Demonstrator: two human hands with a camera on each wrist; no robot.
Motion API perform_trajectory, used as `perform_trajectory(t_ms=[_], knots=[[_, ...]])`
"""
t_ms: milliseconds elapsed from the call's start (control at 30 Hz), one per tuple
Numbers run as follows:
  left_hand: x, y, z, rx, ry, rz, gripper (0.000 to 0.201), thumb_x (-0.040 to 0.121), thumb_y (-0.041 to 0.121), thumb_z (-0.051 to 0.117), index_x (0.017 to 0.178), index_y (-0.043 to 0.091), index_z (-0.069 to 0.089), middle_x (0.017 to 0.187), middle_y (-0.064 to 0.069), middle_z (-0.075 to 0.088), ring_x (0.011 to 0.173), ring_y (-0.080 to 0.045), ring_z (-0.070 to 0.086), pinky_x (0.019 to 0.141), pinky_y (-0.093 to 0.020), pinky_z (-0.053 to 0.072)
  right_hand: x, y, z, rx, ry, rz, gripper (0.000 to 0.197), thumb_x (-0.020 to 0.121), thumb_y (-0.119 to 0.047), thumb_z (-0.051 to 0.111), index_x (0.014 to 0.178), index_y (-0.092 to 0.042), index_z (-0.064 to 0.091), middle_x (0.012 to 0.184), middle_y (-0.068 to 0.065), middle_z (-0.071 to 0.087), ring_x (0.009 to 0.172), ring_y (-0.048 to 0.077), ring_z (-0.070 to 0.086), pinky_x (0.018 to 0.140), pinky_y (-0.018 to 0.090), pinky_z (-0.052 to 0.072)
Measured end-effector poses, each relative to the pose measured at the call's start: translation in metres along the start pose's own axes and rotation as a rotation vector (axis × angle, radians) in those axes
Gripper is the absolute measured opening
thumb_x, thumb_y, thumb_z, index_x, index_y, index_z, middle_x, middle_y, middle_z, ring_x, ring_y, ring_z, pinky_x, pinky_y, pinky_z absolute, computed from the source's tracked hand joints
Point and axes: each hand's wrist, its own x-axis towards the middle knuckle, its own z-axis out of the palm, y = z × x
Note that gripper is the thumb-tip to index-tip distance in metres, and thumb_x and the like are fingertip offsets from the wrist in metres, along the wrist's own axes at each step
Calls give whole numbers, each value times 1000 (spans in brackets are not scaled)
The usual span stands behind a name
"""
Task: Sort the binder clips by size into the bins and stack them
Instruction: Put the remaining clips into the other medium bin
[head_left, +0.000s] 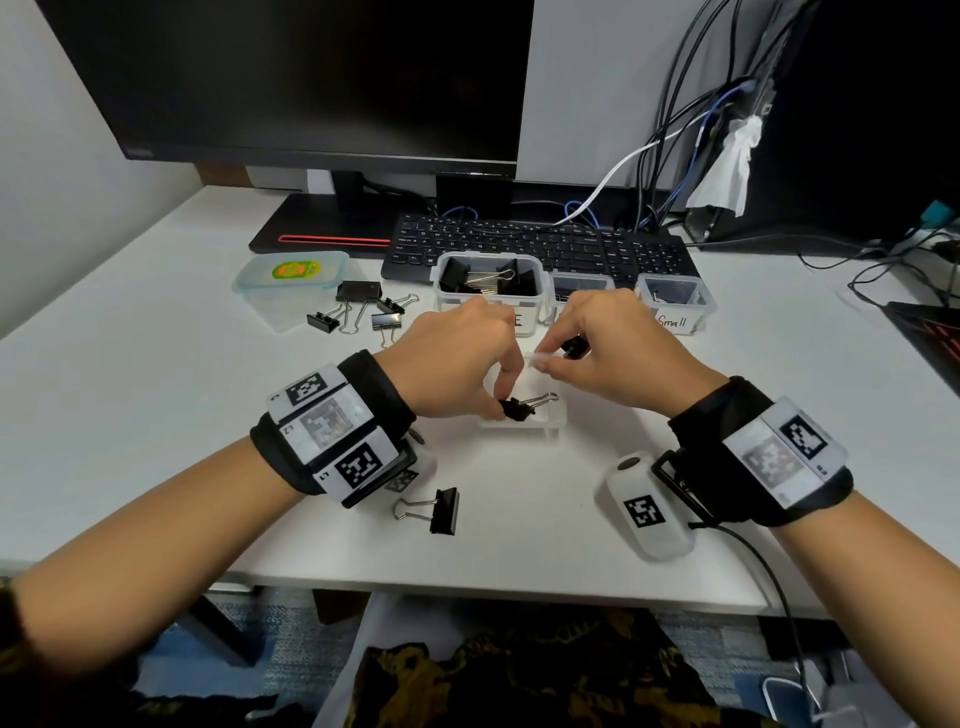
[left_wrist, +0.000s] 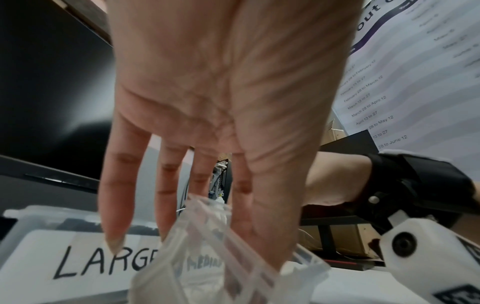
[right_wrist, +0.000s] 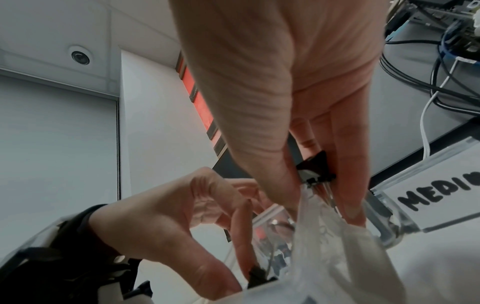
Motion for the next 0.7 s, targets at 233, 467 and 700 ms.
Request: perform_trajectory(t_ms=[233,467,700], knots=[[2,-2,-3,-19,4,-59,12,73,34,75,78,26,67,104,7,52,107,-15,45,68,-33,39,0,3,-1,-17,-14,30,14,84,-34,74,89,-22,80,77,-14,54,66,3,49,66,23,38],[1,-5,-11,-32,60,-71,9,76,35,72,82,29,69,105,10,53,104,-12,44,73,-36,45,-4,5,-3,-1,-56,49,14,85,-31,73,90,-19,79,70,-20,51,62,-2,47,57,10,29],[8,-6,-1,-92,-104,-86,33,75,59,70,92,31,74,99,9,56,102,-12,50,82,-39,48,-3,2,-3,0,-23,-4,12,83,-30,75,87,-19,79,82,-8,63,71,8,55,70,29,50]])
